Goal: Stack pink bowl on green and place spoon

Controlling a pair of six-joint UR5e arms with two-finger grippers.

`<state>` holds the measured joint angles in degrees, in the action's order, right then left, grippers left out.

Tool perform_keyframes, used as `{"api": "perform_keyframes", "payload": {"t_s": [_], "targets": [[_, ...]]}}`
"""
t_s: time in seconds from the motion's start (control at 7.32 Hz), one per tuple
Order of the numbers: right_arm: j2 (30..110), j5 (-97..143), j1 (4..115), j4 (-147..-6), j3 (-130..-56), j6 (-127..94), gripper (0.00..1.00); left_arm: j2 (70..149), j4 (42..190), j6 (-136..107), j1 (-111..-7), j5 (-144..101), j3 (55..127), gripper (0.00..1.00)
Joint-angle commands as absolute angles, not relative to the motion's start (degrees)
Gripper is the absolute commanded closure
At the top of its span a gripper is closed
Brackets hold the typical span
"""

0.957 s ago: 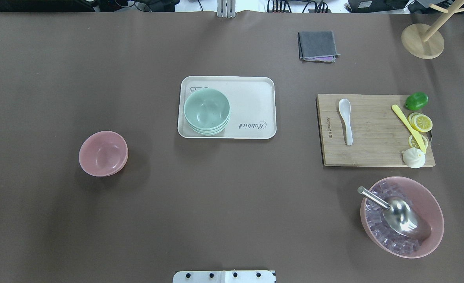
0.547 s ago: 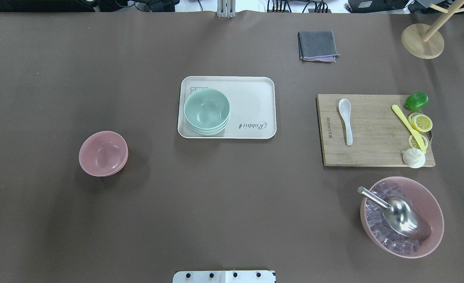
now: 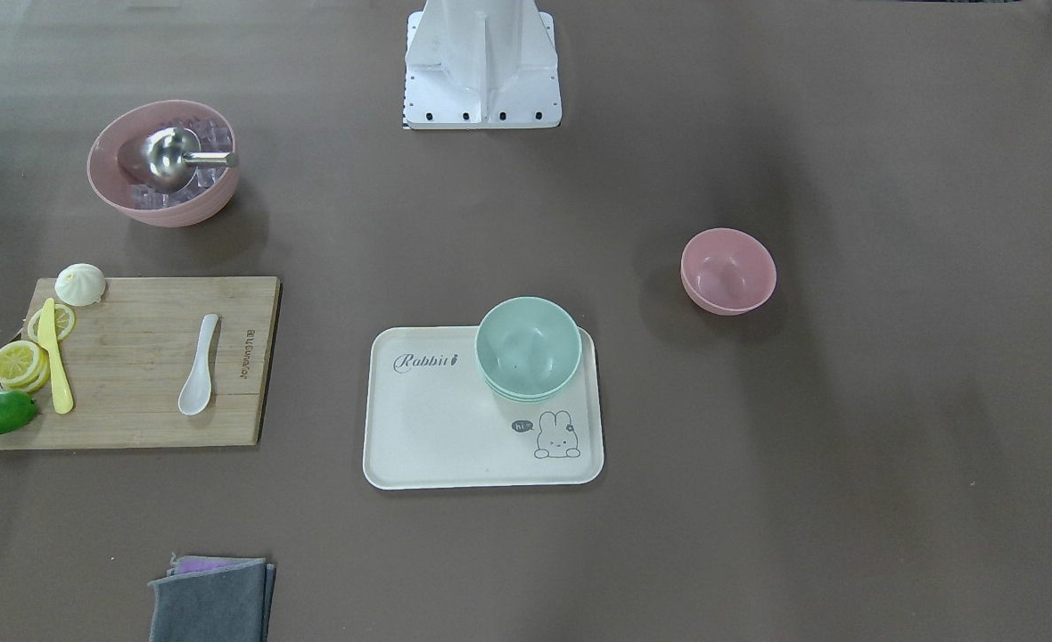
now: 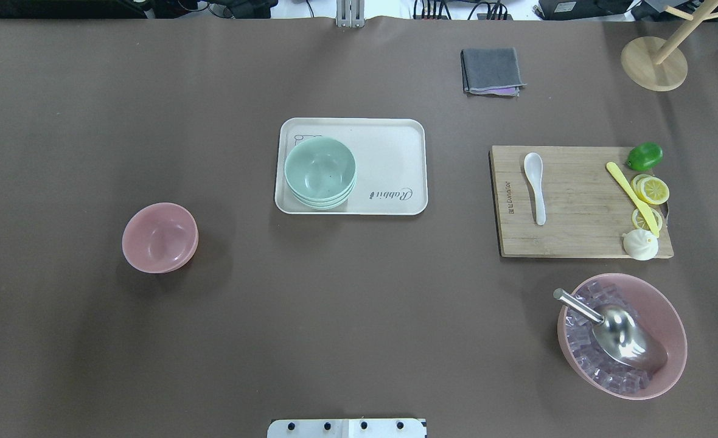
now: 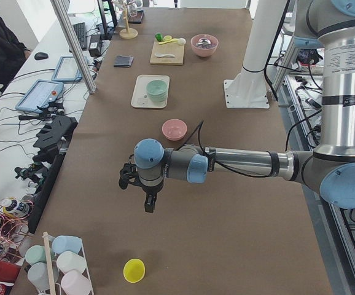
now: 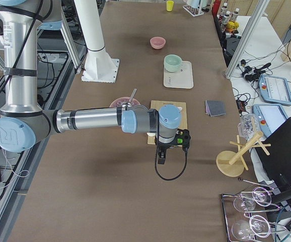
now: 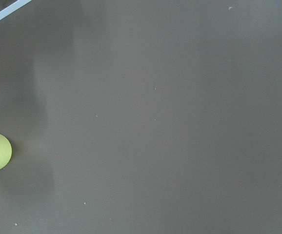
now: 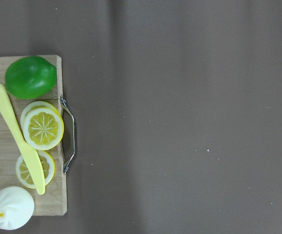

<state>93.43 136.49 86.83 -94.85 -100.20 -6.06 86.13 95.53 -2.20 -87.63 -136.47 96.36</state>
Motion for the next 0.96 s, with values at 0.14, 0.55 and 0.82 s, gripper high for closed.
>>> {"api": "perform_keyframes", "payload": {"t_s": [0.14, 0.55, 0.82], "targets": [[93.4, 136.5, 86.7, -94.8, -100.2, -6.1, 0.0, 86.2, 95.5, -2.2, -87.6, -136.3, 96.2, 0.02], [93.3, 136.5, 86.7, -94.8, -100.2, -6.2, 0.0, 86.6, 95.5, -2.2, -87.6, -136.3, 96.3, 0.02], [93.3, 136.7, 86.7, -94.8, -100.3, -6.2, 0.0, 86.8, 95.4, -2.2, -87.6, -136.2, 96.2, 0.02]]}}
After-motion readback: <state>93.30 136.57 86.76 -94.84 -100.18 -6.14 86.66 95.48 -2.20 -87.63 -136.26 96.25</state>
